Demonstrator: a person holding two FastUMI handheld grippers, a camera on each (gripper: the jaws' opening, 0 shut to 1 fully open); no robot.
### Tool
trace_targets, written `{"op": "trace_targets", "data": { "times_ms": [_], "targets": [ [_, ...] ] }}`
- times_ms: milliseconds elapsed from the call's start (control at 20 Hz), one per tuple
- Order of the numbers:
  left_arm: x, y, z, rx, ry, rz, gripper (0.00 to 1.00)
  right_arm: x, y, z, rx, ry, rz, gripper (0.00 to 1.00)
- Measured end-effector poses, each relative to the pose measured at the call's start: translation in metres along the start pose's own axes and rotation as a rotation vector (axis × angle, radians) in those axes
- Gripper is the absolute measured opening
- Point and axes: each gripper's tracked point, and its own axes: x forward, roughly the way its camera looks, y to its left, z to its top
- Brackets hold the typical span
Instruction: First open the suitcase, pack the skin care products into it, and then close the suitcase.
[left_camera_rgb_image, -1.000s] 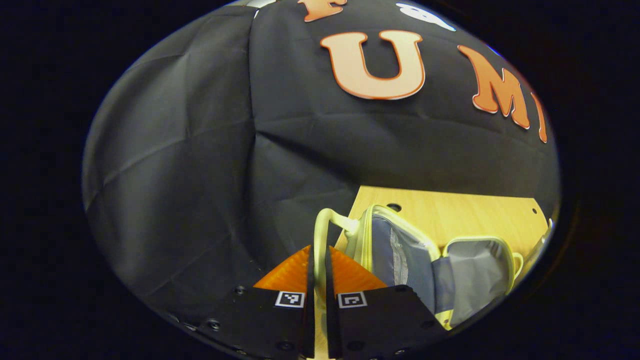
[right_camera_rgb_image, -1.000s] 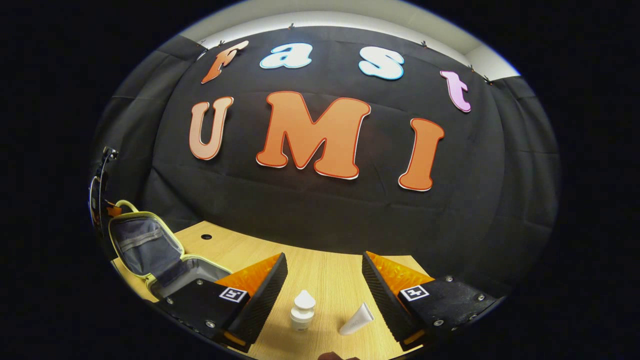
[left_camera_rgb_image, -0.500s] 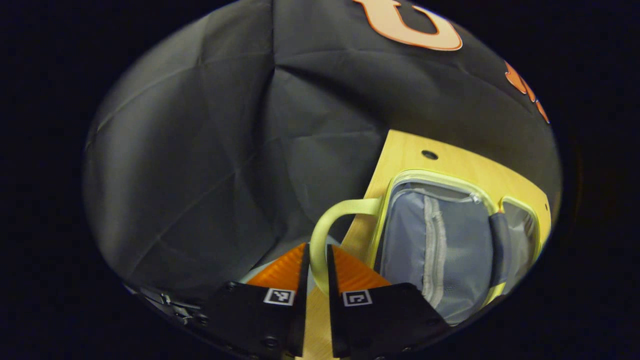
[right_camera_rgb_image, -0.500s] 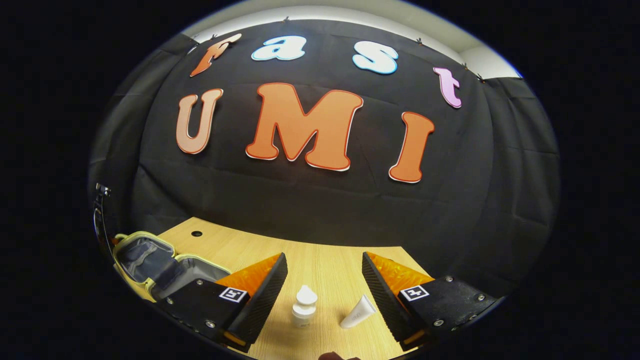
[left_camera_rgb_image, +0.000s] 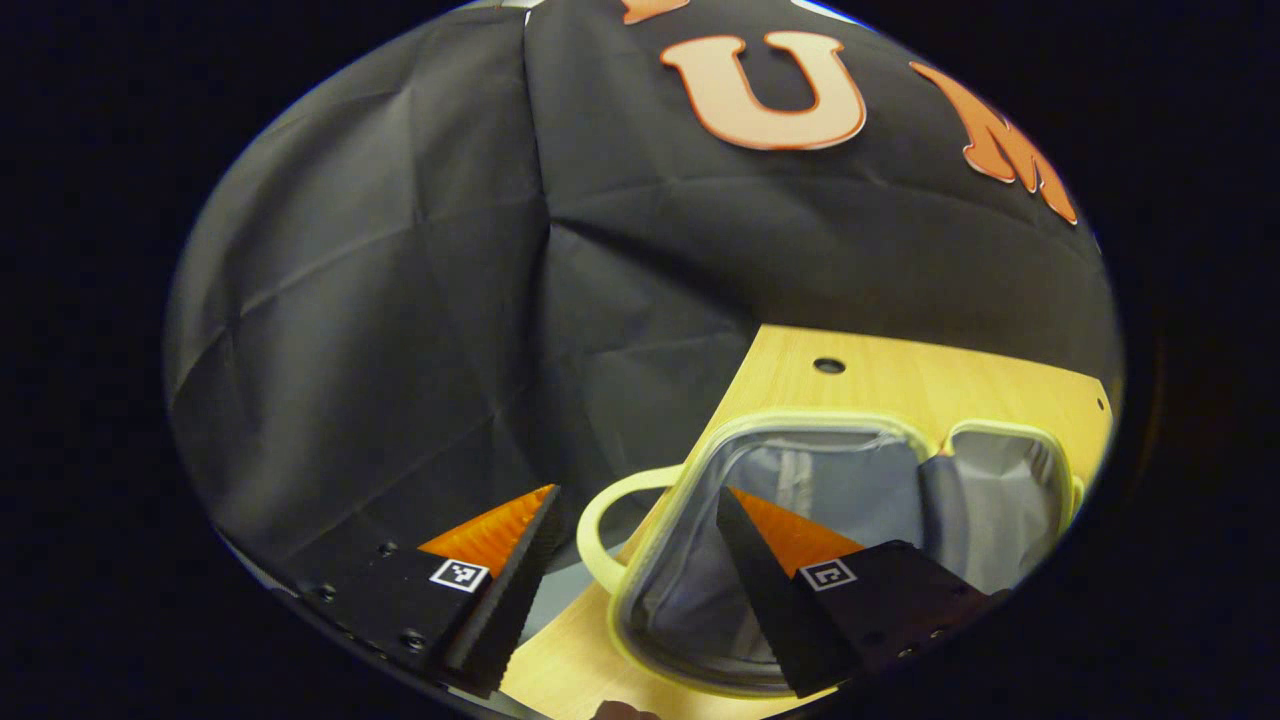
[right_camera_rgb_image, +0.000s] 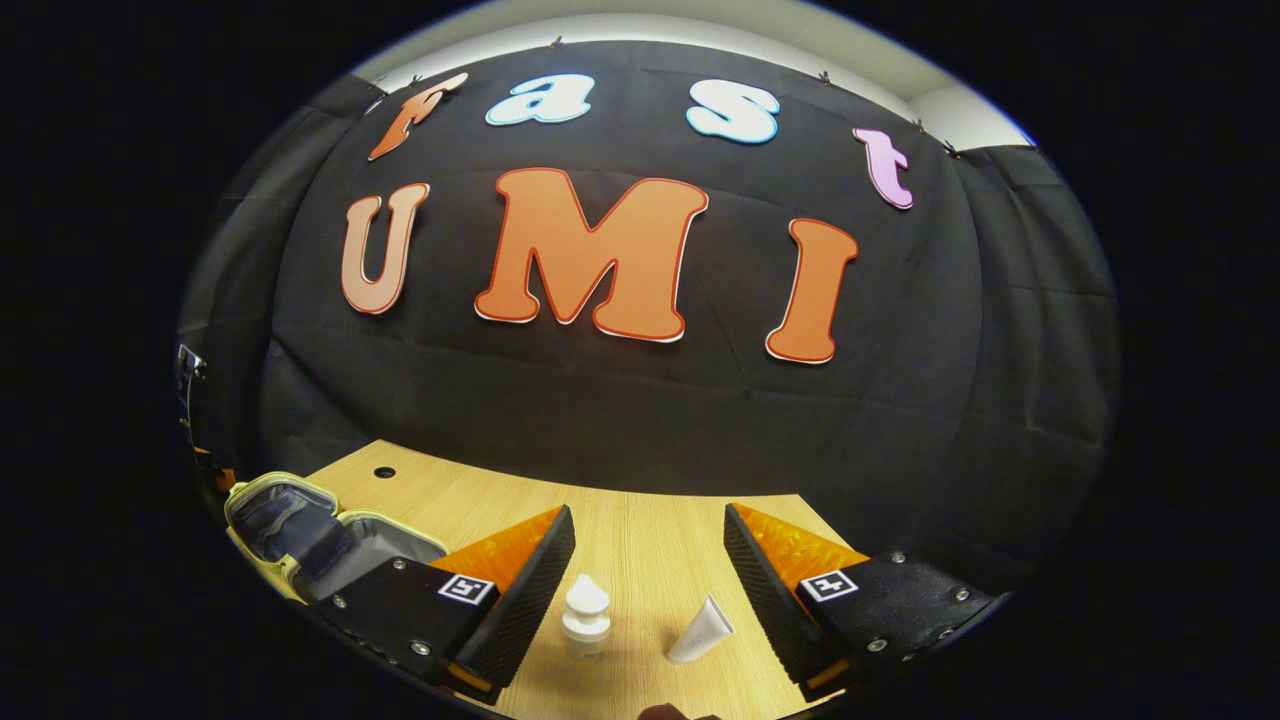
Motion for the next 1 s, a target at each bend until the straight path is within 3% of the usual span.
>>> {"op": "trace_targets", "data": {
  "times_ms": [300, 600, 1000],
  "targets": [
    [-0.079, -0.085, 0.061, 0.025, -0.164, -0.069, 1.0, 0.003, -0.029, -0.005, -0.004, -0.054, -0.001, 0.95],
    [-0.136, -0.201, 0.099, 0.045, -0.299, -0.218, 0.99, 0.001, -0.048, -0.004, -0.028, -0.123, 0.013, 0.95],
    [-0.207, -0.32, 0.127, 0.059, -0.415, -0.417, 0.99, -0.001, -0.06, -0.021, -0.037, -0.108, 0.062, 0.95]
  ]
}}
